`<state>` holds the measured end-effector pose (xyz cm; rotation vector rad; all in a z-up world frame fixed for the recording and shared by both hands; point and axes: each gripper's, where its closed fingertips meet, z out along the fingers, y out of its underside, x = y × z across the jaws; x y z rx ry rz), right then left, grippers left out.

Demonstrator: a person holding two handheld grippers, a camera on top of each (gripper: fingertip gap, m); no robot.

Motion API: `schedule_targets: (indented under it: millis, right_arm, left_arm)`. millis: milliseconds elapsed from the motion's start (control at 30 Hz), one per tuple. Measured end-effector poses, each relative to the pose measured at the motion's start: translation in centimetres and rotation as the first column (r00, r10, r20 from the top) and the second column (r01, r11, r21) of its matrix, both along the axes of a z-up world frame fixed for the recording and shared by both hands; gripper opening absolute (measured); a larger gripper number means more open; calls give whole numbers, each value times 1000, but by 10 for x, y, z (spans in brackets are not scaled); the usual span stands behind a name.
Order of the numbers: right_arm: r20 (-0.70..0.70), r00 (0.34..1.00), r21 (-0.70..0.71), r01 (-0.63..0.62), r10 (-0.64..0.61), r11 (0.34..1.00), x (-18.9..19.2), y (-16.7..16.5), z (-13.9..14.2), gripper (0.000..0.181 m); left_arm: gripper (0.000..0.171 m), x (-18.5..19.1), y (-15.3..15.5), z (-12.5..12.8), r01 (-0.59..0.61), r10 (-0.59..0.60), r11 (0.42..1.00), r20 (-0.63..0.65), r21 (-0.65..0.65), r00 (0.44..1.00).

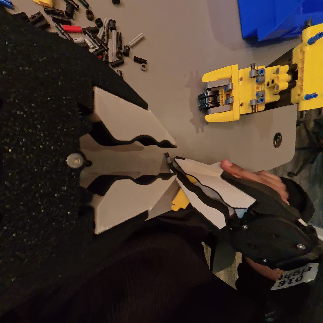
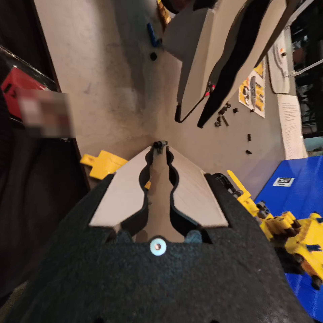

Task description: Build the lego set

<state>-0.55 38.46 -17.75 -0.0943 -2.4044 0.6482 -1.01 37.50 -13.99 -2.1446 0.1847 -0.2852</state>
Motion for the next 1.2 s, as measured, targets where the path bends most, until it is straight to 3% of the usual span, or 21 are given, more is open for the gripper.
schedule_targets:
  millis: [133,300,433,533,700,933,1100,1200]
  right_arm:
    - [71,997,-94,-8,15,996,11,-3,5,15]
    - [79,995,-242,76,-59,967,11,8,27,16]
    - [96,980,-386,200,-177,900,12,38,48,16]
    - [155,954,-438,301,-259,847,28,72,46,16]
    - [261,928,-455,362,-267,813,77,94,18,16]
    - [429,903,-339,164,-3,926,141,49,-46,19]
    - [495,868,-168,134,-34,976,142,43,-96,21]
    - [520,853,-194,177,-52,965,136,39,-100,28]
  left_arm:
    - [28,5,0,-5,22,-22,999,14,-26,1000]
    - [28,7,0,-14,30,-31,998,-17,-62,999]
    - [28,7,1,-19,24,-27,997,-34,-79,999]
    - [28,7,3,-19,20,-24,997,-49,-80,999]
    - [28,5,4,-17,11,-15,998,-50,-66,999]
    - [28,6,11,-11,2,-4,1000,-40,-27,999]
    - [28,9,14,-10,12,-13,1000,-54,-24,998]
    - [28,10,13,-10,16,-18,1000,-70,-23,997]
